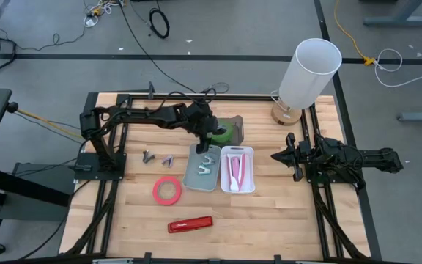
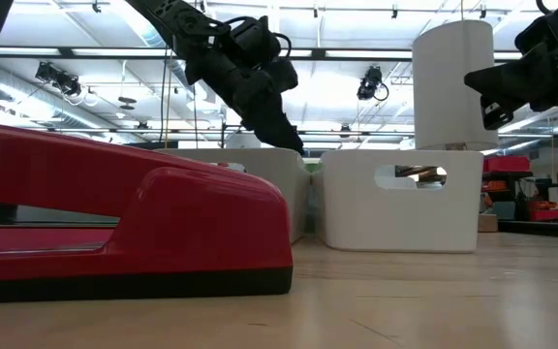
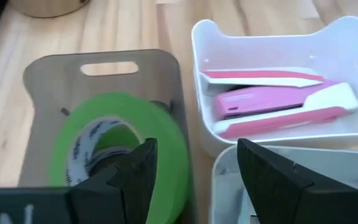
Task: Pick and place Stapler, Stapler remover, tape
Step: Adjust the green tape inside the black bin
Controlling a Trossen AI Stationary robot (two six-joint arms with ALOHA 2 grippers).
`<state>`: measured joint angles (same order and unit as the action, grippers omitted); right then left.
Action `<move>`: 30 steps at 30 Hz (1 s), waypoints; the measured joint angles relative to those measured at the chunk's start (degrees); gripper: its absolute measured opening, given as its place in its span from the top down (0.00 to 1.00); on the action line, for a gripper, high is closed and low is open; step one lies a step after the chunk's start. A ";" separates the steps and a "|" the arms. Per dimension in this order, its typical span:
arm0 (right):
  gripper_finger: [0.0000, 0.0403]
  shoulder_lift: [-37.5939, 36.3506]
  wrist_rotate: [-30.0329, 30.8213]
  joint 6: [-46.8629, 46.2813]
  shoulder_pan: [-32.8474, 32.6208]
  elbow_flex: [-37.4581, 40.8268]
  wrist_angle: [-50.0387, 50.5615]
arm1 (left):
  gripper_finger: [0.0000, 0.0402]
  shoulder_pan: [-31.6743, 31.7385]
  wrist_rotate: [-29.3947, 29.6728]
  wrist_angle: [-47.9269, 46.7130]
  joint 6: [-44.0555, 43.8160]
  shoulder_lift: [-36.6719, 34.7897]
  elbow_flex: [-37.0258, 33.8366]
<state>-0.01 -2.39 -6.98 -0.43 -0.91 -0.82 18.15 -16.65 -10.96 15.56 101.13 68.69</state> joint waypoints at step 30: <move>0.99 0.00 -0.06 0.00 0.02 0.00 0.00 | 0.44 2.26 -3.01 3.36 -0.02 4.01 0.02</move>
<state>-0.01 -2.46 -6.98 -0.40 -0.91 -0.82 20.41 -19.66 -7.61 15.54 105.15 68.70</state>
